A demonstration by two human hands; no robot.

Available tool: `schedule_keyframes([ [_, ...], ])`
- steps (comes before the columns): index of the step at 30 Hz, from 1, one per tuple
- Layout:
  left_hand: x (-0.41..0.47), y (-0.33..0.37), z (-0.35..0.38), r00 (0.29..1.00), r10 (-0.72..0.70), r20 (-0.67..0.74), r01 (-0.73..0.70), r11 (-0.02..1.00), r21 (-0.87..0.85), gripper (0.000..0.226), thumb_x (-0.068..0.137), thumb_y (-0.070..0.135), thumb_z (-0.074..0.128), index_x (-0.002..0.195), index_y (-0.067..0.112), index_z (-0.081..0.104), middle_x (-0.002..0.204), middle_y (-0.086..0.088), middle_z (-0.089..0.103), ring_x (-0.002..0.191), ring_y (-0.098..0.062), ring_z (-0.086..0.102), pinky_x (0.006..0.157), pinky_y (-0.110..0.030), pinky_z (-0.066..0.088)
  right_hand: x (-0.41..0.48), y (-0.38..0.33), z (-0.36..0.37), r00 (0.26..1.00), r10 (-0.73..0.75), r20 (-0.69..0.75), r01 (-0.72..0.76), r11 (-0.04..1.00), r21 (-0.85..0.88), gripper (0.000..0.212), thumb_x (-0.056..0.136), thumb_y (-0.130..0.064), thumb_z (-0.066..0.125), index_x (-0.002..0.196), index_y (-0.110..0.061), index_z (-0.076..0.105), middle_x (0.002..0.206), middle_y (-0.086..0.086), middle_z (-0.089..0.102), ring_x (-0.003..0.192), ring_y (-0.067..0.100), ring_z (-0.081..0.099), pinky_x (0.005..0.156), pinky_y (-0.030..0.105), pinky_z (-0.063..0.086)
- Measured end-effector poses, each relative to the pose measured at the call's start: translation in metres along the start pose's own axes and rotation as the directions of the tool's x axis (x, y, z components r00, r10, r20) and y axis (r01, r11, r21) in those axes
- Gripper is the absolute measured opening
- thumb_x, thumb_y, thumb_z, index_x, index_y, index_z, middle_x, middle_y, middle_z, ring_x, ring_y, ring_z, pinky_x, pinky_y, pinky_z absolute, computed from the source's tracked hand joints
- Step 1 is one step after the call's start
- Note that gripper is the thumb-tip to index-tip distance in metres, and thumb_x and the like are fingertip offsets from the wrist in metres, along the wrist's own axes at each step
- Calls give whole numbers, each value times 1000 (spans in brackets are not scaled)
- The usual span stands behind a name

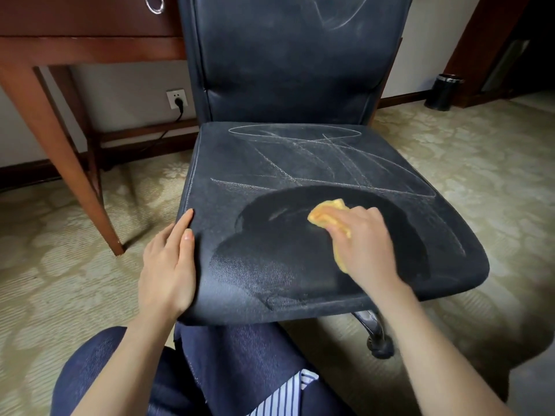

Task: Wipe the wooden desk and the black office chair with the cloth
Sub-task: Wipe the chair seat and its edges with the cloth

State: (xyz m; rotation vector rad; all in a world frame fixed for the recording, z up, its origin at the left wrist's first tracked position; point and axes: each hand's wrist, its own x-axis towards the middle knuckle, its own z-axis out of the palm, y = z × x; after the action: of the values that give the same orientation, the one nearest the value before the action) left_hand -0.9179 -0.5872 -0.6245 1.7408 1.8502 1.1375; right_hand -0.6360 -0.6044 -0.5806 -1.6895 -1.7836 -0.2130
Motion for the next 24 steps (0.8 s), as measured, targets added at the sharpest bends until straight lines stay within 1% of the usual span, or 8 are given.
schedule_keyframes([
  [3, 0, 1, 0, 1000, 4, -7, -4, 1000, -15, 68, 84, 62, 11, 142, 40, 39, 142, -5, 47, 134, -22, 37, 113, -41, 27, 29, 34, -1, 978, 205, 27, -199, 967, -159, 25, 95, -18, 53, 115, -19, 68, 96, 14, 63, 89, 30, 45, 76, 41, 43],
  [6, -1, 2, 0, 1000, 2, -19, -3, 1000, -24, 68, 84, 62, 11, 141, 41, 40, 142, -4, 47, 133, -23, 37, 113, -42, 27, 53, 29, 7, 968, 249, 19, -240, 949, -205, 28, 96, -19, 52, 112, 0, 64, 103, 19, 62, 100, 34, 48, 80, 40, 42],
  [8, -2, 3, -1, 1000, 10, -20, -10, 1000, -25, 68, 84, 61, 10, 141, 40, 40, 142, -5, 47, 133, -24, 38, 113, -42, 27, 60, 13, 16, 978, 200, 54, -186, 964, -192, 29, 97, -22, 52, 115, -2, 64, 108, 17, 62, 104, 32, 48, 83, 39, 42],
  [11, -2, 4, -2, 1000, 0, -21, 0, 999, -37, 68, 83, 61, 9, 141, 41, 39, 142, -4, 47, 133, -23, 37, 113, -40, 26, 57, -18, 29, 992, 51, 115, -41, 996, -82, 27, 96, -24, 51, 115, -19, 68, 107, 10, 65, 99, 30, 49, 83, 40, 44],
  [15, -3, 6, -3, 1000, 1, -20, -2, 1000, -25, 68, 83, 61, 8, 142, 42, 38, 141, -5, 48, 132, -24, 37, 111, -40, 26, 31, -67, 34, 985, -159, 73, 153, 985, 83, 20, 82, -14, 68, 100, -20, 75, 77, 11, 65, 76, 32, 52, 62, 36, 45],
  [18, -3, 5, -3, 1000, 12, -16, -13, 1000, -22, 69, 83, 61, 8, 142, 40, 38, 140, -6, 48, 131, -24, 38, 112, -40, 26, 12, -74, 32, 972, -226, 68, 216, 967, 133, 27, 76, -10, 74, 102, -16, 73, 72, 8, 63, 69, 28, 49, 56, 35, 45],
  [21, -2, 5, -3, 1000, 5, -14, -5, 1000, -29, 68, 83, 61, 9, 142, 41, 38, 140, -5, 48, 132, -23, 37, 111, -40, 26, 0, -58, 23, 952, -292, 89, 265, 935, 235, 31, 78, -11, 70, 109, -16, 71, 78, 3, 63, 72, 22, 44, 60, 35, 45],
  [24, -3, 5, -2, 1000, 4, -10, -5, 1000, -23, 68, 84, 61, 8, 142, 41, 38, 140, -5, 48, 132, -23, 37, 111, -39, 25, -8, -37, 11, 948, -281, 147, 234, 933, 274, 33, 81, -15, 69, 114, -20, 70, 86, 0, 65, 77, 21, 45, 65, 34, 45],
])
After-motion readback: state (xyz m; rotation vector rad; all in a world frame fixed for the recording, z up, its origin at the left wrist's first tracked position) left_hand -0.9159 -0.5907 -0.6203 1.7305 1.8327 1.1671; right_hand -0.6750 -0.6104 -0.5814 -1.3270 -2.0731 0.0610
